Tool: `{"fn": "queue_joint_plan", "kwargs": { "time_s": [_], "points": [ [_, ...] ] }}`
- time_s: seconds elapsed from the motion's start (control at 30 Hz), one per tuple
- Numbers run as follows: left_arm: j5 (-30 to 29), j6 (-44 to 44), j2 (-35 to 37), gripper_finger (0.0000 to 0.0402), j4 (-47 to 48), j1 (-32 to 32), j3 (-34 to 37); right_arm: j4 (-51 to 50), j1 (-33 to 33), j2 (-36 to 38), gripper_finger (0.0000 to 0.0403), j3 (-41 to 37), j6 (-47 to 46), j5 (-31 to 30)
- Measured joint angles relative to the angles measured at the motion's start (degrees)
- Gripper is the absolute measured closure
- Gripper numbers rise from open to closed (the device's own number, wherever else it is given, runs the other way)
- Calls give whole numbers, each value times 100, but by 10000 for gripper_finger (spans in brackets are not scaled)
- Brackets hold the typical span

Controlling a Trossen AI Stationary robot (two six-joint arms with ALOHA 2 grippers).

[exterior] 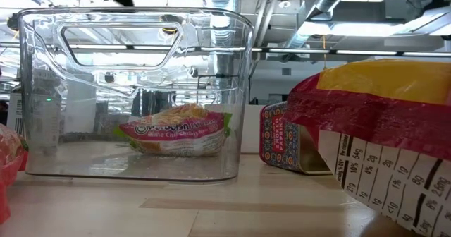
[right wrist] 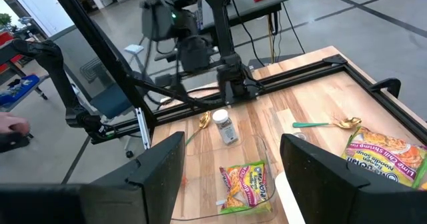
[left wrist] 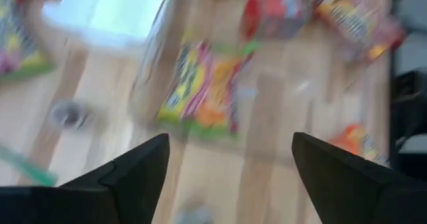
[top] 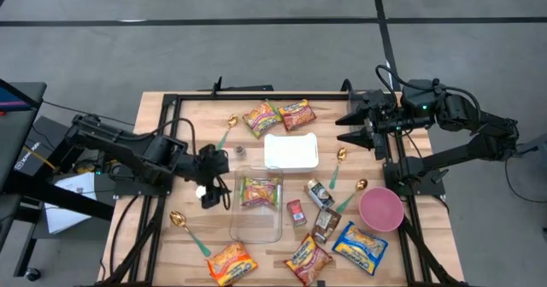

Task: Pick & Place Food Item
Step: Put the white spice bottle into the black bin

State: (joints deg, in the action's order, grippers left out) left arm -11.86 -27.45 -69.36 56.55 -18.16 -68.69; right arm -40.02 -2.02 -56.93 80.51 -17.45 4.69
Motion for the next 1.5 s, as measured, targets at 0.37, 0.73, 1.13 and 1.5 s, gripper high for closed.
{"fn": "queue_joint_plan", "kwargs": {
  "time_s": [0.37, 0.73, 1.13, 1.5],
  "points": [
    [481, -483, 0, 87, 1718, -150, 0, -1, -2, 0, 162, 0, 0, 0],
    [428, -1720, 0, 86, 2038, -568, 7, -27, -2, 0, 162, 0, 4, 0],
    [269, -3818, 0, 57, 703, -2049, 1427, -165, 2, -2, 162, -2, 9, 0],
    [-1163, -5392, 0, 57, 252, -3252, 2634, -169, 0, -2, 162, -2, -8, 0]
  ]
}}
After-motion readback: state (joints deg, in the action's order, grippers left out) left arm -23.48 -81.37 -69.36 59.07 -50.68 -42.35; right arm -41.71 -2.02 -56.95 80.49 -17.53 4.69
